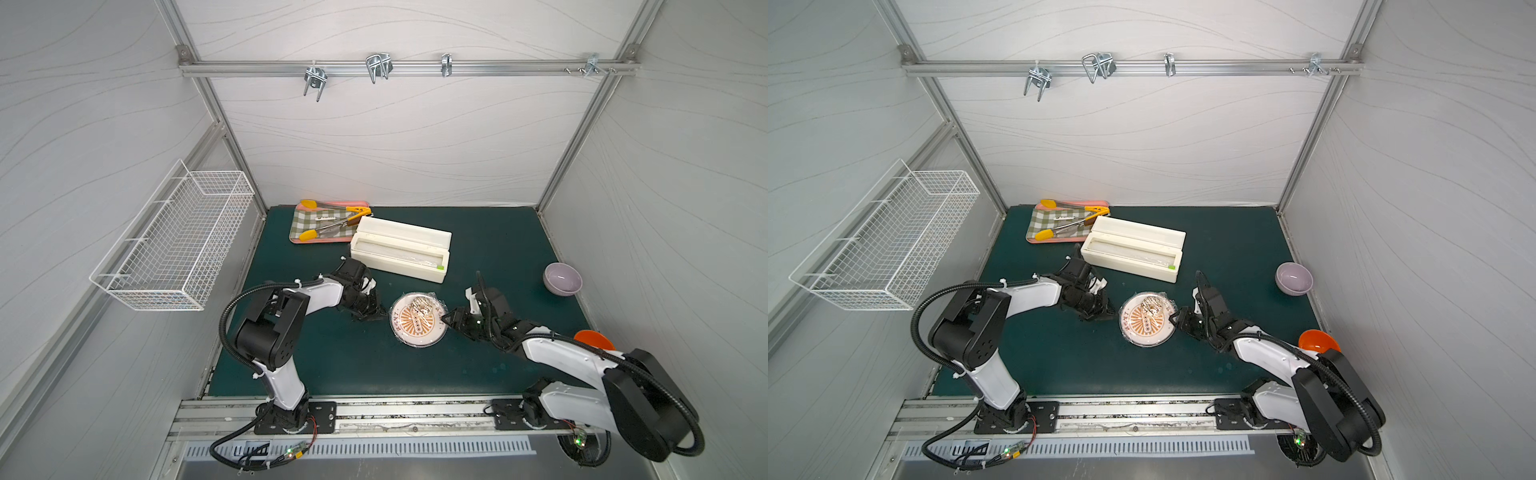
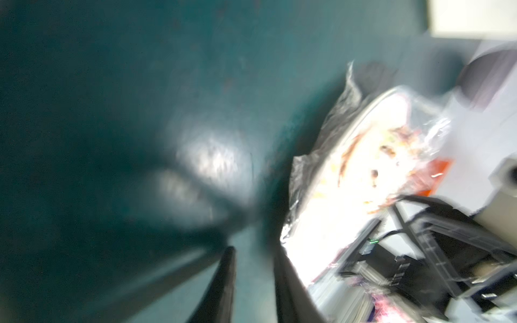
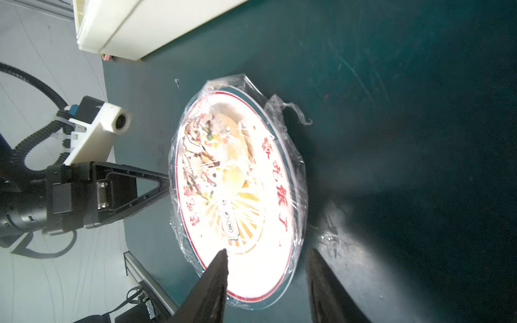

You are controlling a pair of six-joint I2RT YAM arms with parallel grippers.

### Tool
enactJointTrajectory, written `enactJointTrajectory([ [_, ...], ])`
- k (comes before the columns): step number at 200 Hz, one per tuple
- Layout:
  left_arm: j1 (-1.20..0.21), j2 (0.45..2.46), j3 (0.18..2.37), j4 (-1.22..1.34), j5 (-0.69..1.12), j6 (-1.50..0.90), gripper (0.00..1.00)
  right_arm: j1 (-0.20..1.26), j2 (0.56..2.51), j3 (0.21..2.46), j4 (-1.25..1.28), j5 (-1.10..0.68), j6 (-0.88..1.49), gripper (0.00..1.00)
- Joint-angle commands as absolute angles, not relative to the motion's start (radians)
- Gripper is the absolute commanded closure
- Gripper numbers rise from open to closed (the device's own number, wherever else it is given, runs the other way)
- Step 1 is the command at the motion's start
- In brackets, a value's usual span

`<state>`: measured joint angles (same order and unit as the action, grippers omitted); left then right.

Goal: Wrap the plate with plastic wrap
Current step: Place the plate at the center of the board.

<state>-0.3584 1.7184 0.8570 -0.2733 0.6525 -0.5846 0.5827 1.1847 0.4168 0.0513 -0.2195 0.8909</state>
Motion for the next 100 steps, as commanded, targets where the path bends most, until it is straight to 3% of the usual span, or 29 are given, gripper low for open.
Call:
enactJointTrajectory([
  [1,-0.328,1.694,0.825,-0.108,0.746,-0.699,0.56,0.572,1.205,0.483,-0.073,-0.205,0.792,0.52],
  [20,-0.352,1.749,0.861,-0.092,0.741,-0.69,0.54,0.572,1.258,0.521,-0.09,-0.224,0.762,0.51],
  [51,-0.359,1.791,0.858,-0.049,0.737,-0.702,0.6,0.566,1.291,0.541,-0.068,-0.235,0.763,0.51],
  [79,-0.359,1.814,0.865,-0.035,0.74,-0.701,0.69,0.567,1.316,0.54,-0.048,-0.251,0.768,0.51],
  [100,-0.359,1.826,0.858,-0.018,0.75,-0.707,0.82,0.566,1.324,0.529,-0.037,-0.252,0.778,0.52],
])
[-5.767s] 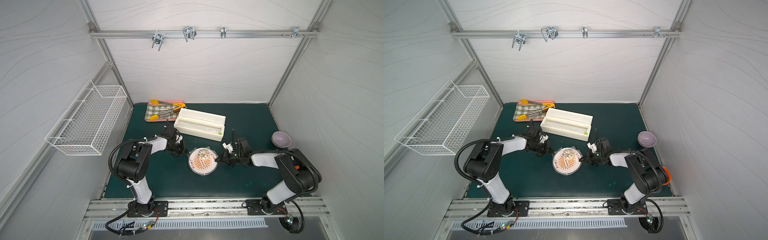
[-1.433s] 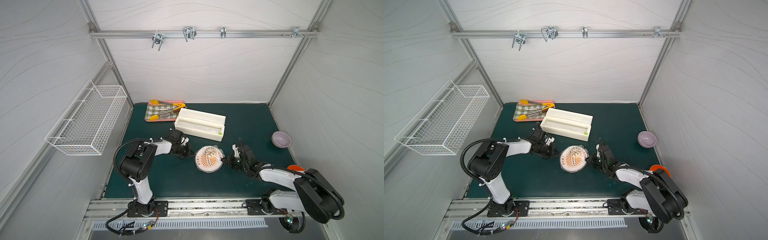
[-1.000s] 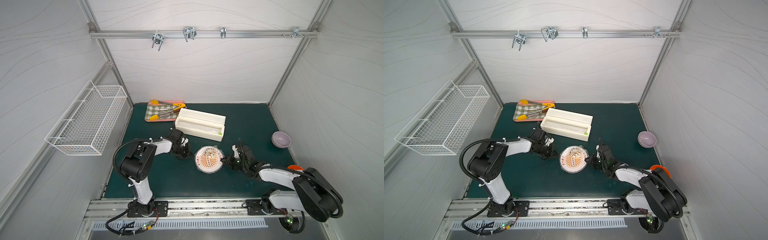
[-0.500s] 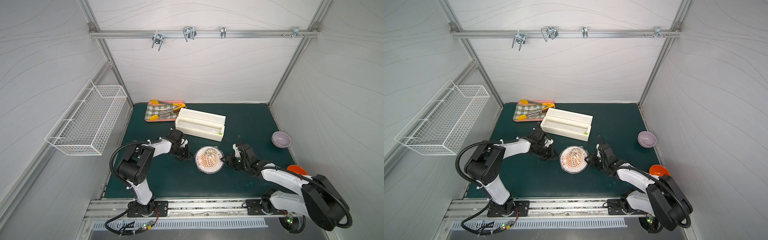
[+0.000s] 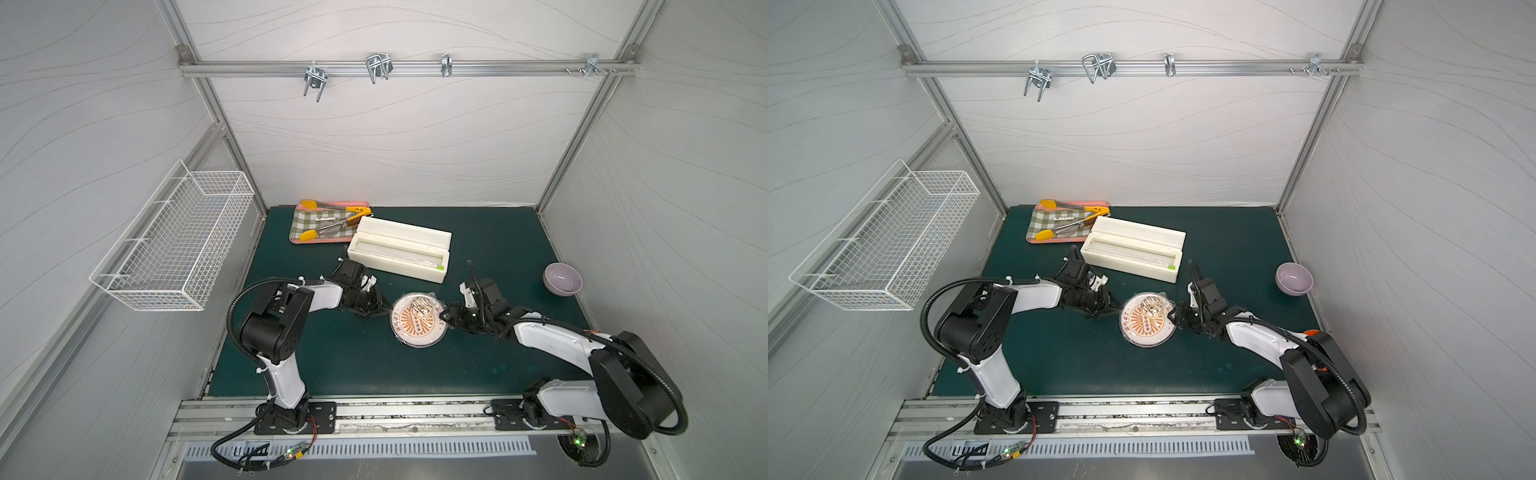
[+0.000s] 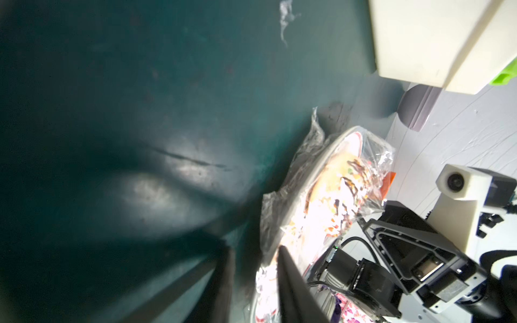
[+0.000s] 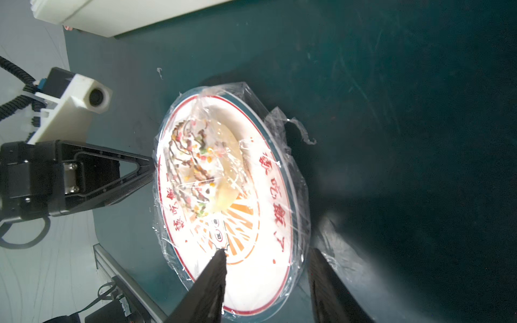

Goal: Wrap the plate with plastic wrap
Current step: Place the plate at the center of the board, then pick up the plate at the center of the board.

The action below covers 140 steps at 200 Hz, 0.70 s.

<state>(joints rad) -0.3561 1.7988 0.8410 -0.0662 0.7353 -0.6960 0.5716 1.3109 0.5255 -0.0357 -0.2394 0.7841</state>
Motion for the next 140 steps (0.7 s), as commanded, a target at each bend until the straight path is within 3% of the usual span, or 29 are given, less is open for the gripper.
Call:
enactJointTrajectory([
  [1,-0.359,1.826,0.857,-0.018,0.749,-0.707,0.82,0.567,1.324,0.528,-0.037,-0.251,0.779,0.51],
  [39,-0.357,1.812,0.85,-0.037,0.751,-0.697,1.0,0.563,1.333,0.512,-0.022,-0.251,0.799,0.52],
  [140,-0.39,1.826,0.892,-0.265,0.593,-0.547,1.0,0.537,1.457,0.433,0.202,-0.336,0.914,0.63],
])
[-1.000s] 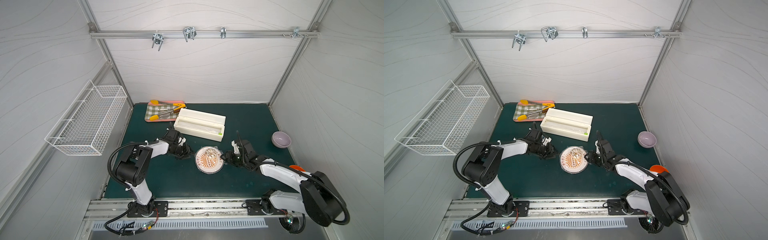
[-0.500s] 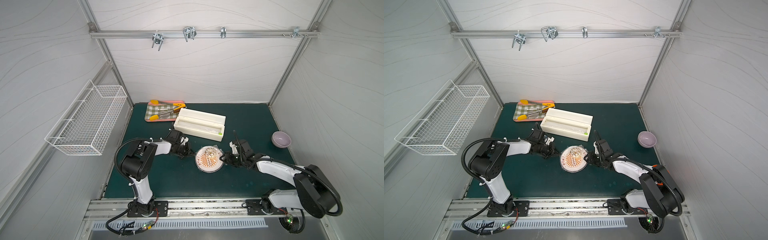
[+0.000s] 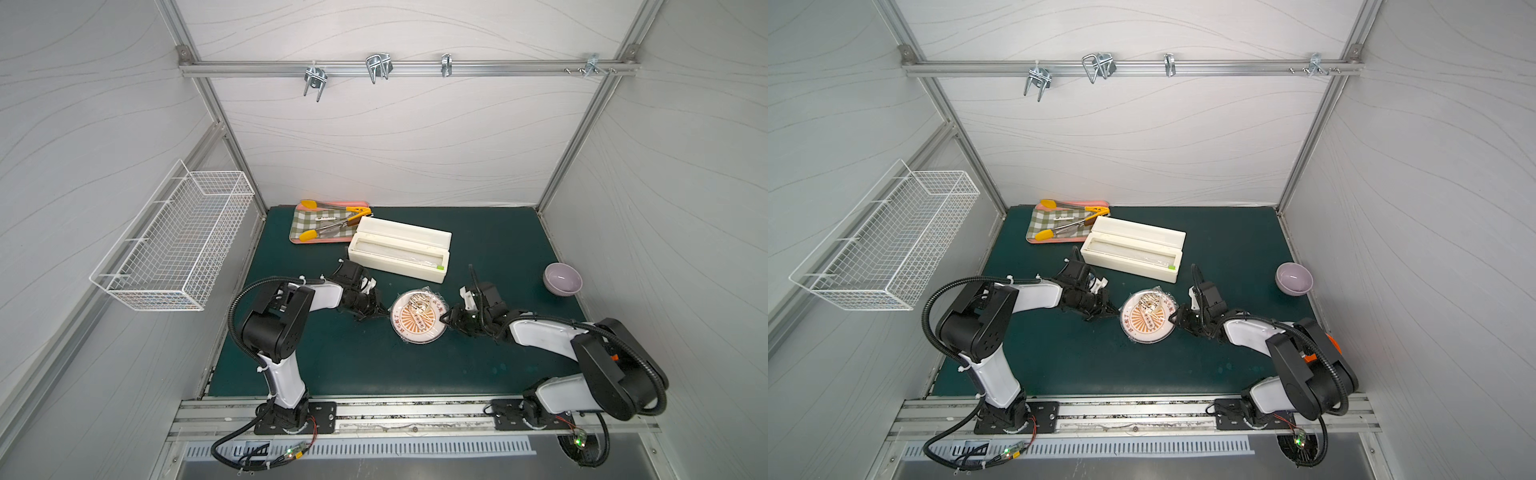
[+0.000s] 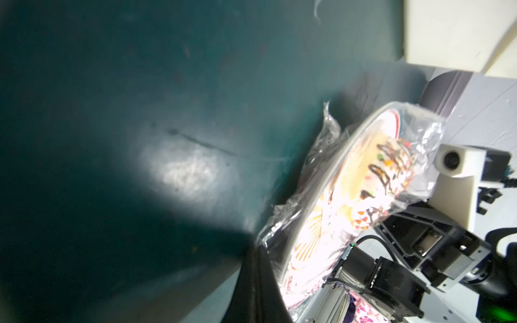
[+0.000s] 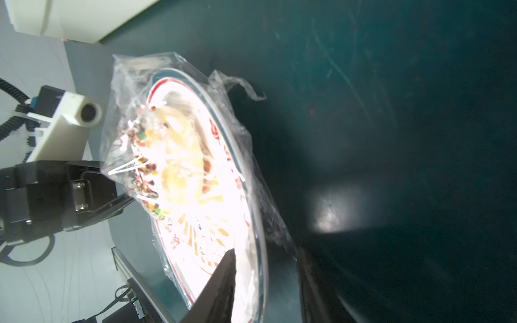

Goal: Wrap the plate with plastic wrap
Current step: Pick up the plate at the center of the board.

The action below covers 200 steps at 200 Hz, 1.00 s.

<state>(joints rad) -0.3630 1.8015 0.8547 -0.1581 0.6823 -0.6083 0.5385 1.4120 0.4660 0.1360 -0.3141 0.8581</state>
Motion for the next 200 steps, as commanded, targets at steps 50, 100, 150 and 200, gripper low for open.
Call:
enactJointTrajectory([
  [50,-0.411,1.856,0.905,-0.284,0.575,-0.536,1.0,0.537,1.508,0.412,0.322,-0.357,0.95,0.74],
  [100,-0.424,1.867,0.875,-0.169,0.731,-0.605,1.0,0.536,1.587,0.319,0.713,-0.395,1.113,1.0],
  [150,-0.419,1.86,0.738,0.371,0.961,-0.992,1.0,0.552,1.549,0.245,0.915,-0.344,1.272,1.0],
  [200,-0.42,1.816,0.662,0.665,0.986,-1.224,1.0,0.614,1.323,0.246,0.689,-0.187,1.322,1.0],
])
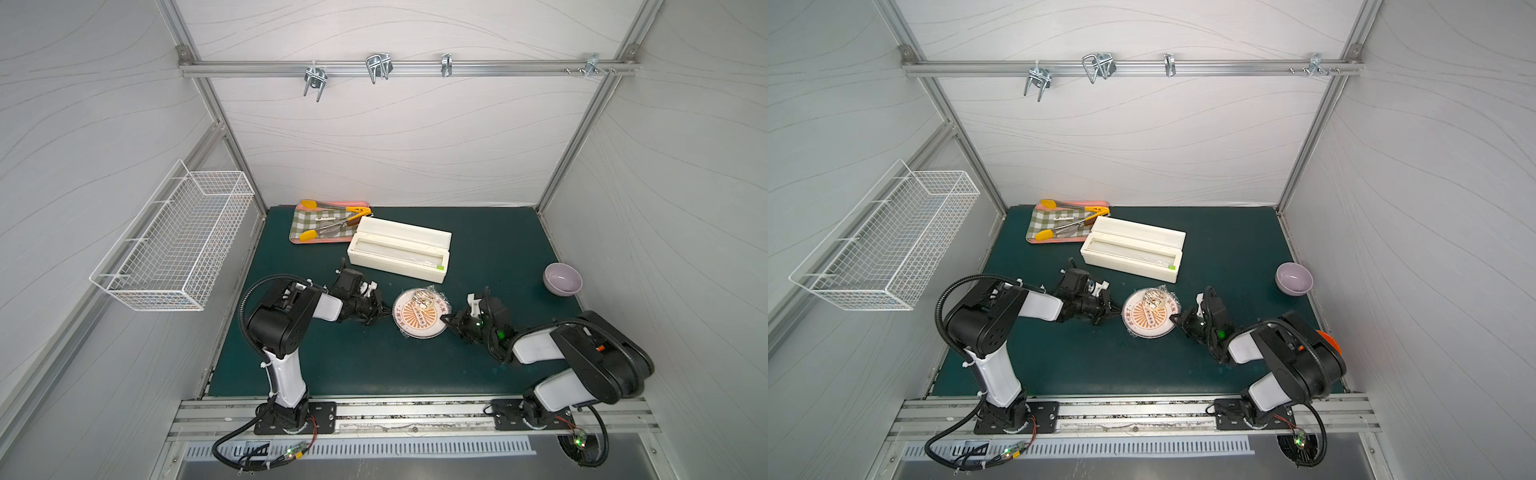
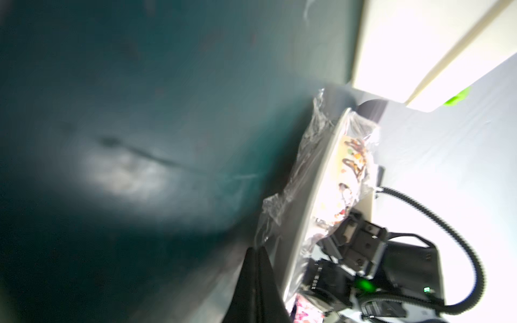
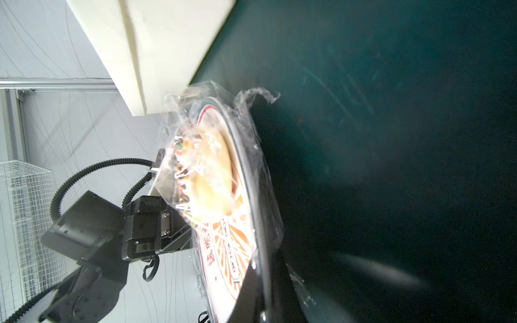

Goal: Wrap the plate with plastic wrap
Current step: Pick up the plate at the center of the board, then place the plate at the center of the board.

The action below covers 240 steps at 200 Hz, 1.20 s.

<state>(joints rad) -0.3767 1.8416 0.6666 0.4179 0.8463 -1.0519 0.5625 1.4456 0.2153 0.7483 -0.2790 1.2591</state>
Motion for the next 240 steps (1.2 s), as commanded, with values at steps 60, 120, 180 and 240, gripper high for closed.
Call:
enactJointTrajectory([
  [60,-0.42,1.769,0.595,0.651,1.009,-1.228,0.82,0.724,1.095,0.284,0.3,0.101,1.332,1.0],
  [120,-0.366,1.603,0.571,0.118,0.962,-0.971,0.72,0.886,1.109,0.379,0.044,0.4,1.468,1.0],
  [180,-0.26,1.448,0.672,-0.351,0.697,-0.716,0.66,1.054,1.244,0.484,-0.215,0.566,1.711,0.97],
  [240,-0.296,1.39,0.675,-0.234,0.677,-0.777,0.54,1.082,1.141,0.482,-0.365,0.483,1.666,0.51],
])
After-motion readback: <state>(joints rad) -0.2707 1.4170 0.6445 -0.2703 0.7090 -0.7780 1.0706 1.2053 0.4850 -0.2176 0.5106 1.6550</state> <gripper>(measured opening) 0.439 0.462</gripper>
